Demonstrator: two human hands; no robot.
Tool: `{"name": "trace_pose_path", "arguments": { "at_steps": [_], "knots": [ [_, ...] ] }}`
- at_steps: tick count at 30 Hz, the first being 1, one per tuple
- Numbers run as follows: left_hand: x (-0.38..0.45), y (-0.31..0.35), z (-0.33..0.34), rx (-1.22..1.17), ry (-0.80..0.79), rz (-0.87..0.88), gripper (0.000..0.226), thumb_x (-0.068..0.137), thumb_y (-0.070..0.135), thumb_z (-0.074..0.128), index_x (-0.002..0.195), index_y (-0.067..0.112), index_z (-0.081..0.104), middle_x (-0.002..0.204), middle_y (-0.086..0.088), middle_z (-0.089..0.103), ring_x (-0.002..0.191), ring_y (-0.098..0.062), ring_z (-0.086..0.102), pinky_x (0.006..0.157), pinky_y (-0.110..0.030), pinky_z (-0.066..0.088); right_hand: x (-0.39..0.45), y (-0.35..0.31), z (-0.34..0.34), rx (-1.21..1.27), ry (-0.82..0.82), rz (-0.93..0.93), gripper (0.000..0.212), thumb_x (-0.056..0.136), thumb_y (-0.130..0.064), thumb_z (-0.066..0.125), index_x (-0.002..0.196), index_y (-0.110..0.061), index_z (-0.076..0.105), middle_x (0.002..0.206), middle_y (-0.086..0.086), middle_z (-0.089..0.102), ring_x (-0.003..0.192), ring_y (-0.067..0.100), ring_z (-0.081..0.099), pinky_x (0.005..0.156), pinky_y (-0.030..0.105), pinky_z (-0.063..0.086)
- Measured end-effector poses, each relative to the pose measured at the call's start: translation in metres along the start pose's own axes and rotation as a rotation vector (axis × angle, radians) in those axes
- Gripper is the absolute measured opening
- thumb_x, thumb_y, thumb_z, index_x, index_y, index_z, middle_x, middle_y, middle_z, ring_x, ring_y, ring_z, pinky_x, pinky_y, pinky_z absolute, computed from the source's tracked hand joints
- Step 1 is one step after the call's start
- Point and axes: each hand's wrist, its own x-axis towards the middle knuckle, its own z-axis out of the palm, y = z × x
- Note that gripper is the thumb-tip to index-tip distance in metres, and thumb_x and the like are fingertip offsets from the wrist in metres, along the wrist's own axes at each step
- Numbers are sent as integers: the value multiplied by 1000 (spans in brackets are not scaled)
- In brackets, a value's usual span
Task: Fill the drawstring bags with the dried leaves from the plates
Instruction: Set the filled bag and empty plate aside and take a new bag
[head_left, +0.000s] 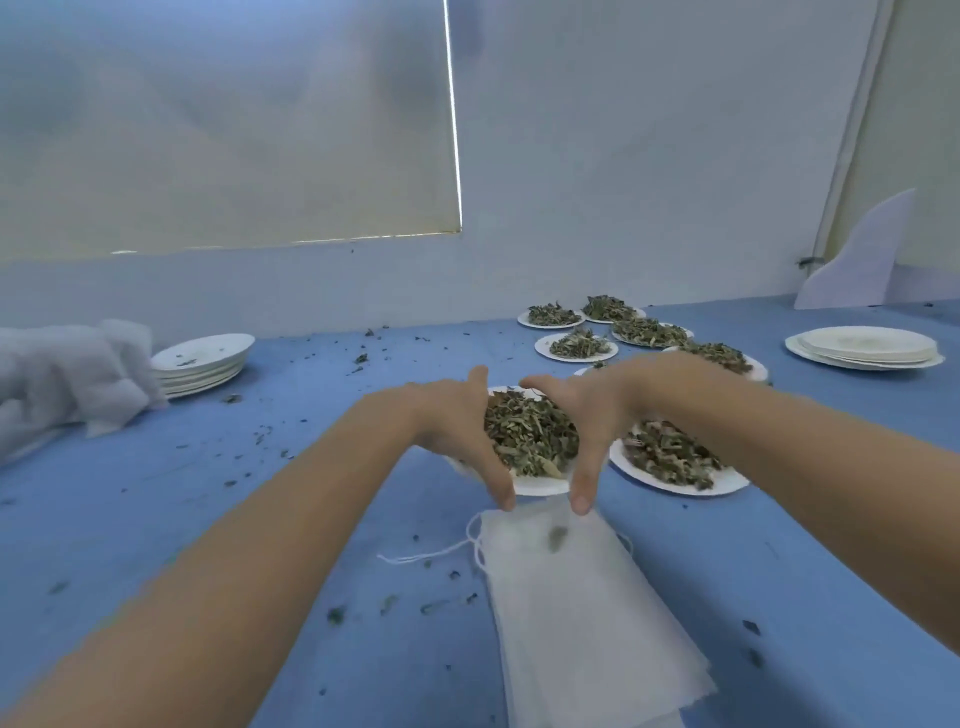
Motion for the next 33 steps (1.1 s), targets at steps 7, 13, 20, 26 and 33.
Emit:
{"name": "trace_pose_path", "arguments": {
  "at_steps": [7,13,20,26,33],
  "knots": [
    [-3,-138,-12,-102,221,-147,145,36,57,83,146,26,-6,145,-7,31,132,-26,30,108,-44,29,118,-90,-31,133,167,-268,147,43,-57,87,143,-37,-18,150,-3,29,138,23,27,111,43,29],
    [7,-223,11,-318,189,-254,149,34,51,86,146,30,-10,154,-1,11,139,-23,18,110,-44,27,201,-144,-13,328,161,-416,149,42,-53,89,145,-35,-16,157,-4,5,144,19,12,115,44,22],
    [27,-255,36,-391,146,-296,142,43,49,89,146,33,-6,152,-4,20,138,-24,21,107,-42,33,236,-146,0,394,32,-380,146,45,-55,88,144,-40,-18,158,-9,2,144,18,13,115,45,22],
    [20,-242,25,-335,196,-249,132,53,45,87,148,27,-3,154,-1,10,141,-22,12,111,-44,23,216,-141,-1,365,138,-343,141,52,-54,85,146,-33,-18,158,-6,-4,145,20,4,115,50,19],
    [4,-166,14,-329,311,-112,125,56,44,85,147,32,1,152,2,12,140,-17,6,112,-46,21,144,-119,-12,279,254,-347,138,56,-55,82,145,-32,-20,158,-1,-3,145,21,3,115,45,18]
  ]
}}
